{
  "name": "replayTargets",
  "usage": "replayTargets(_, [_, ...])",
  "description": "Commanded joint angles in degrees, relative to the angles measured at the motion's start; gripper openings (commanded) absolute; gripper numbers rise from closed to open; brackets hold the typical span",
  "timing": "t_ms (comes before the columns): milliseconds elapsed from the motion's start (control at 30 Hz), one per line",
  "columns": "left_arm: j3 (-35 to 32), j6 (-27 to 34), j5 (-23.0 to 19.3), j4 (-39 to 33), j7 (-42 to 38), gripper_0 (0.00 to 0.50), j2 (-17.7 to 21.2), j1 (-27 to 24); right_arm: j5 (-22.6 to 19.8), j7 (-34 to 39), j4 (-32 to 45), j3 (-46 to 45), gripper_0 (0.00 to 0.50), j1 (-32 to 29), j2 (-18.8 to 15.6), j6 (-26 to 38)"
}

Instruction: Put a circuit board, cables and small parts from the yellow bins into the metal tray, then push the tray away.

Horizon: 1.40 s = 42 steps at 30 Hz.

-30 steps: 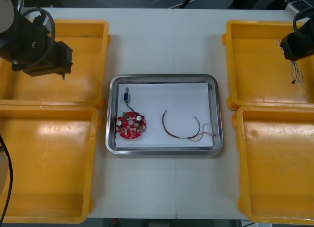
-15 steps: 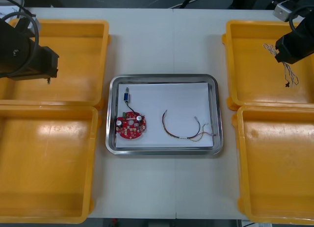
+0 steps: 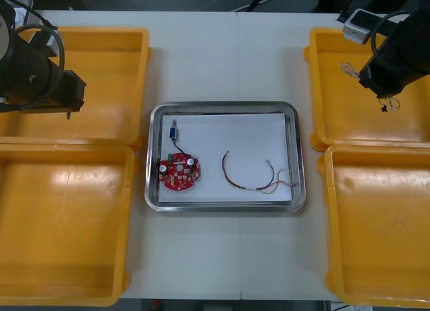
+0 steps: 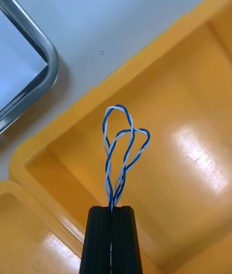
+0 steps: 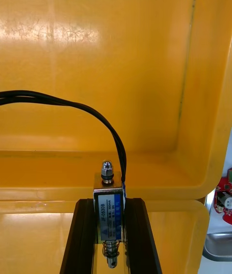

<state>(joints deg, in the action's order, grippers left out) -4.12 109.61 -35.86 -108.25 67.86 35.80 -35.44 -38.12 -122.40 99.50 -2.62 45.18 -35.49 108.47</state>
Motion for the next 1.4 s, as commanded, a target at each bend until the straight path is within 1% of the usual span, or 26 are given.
replayTargets(33, [0.5, 0.4, 0.3, -2.0, -2.6, 0.000, 2.6, 0.7, -2.8, 0.5, 3.3, 6.0, 0.000, -0.1, -2.0, -2.7])
replayTargets(167, [0.5, 0.4, 0.3, -2.0, -2.6, 0.000, 2.6, 0.7, -4.9, 0.4, 4.7, 9.7, 0.000, -0.1, -1.8, -4.8])
replayTargets(267, [0.5, 0.4, 0.3, -2.0, -2.7, 0.000, 2.6, 0.7, -5.2, 0.4, 5.8, 12.5, 0.000, -0.1, -1.7, -6.1])
replayTargets(700, [0.4, 0.4, 0.3, -2.1, -2.8, 0.000, 2.6, 0.7, -4.1, 2.3, 7.5, 21.7, 0.000, -0.1, -1.7, -12.8])
replayTargets(867, [0.4, 0.4, 0.3, -2.2, -2.8, 0.000, 2.6, 0.7, -1.7, 2.9, 7.5, 26.2, 0.000, -0.1, -1.2, -16.0])
replayTargets(1000, [0.4, 0.4, 0.3, -2.1, -2.8, 0.000, 2.6, 0.7, 0.0, 3.3, 7.3, 28.6, 0.000, -0.1, -0.5, -17.1])
replayTargets(1200, [0.5, 0.4, 0.3, -2.1, -2.8, 0.000, 2.6, 0.7, 1.0, 3.1, 5.4, 30.2, 0.000, -0.1, 2.3, -17.3])
replayTargets(1400, [0.4, 0.4, 0.3, -2.1, -2.8, 0.000, 2.6, 0.7, 6.7, 4.6, 4.8, 37.0, 0.000, 2.4, 4.7, -17.9])
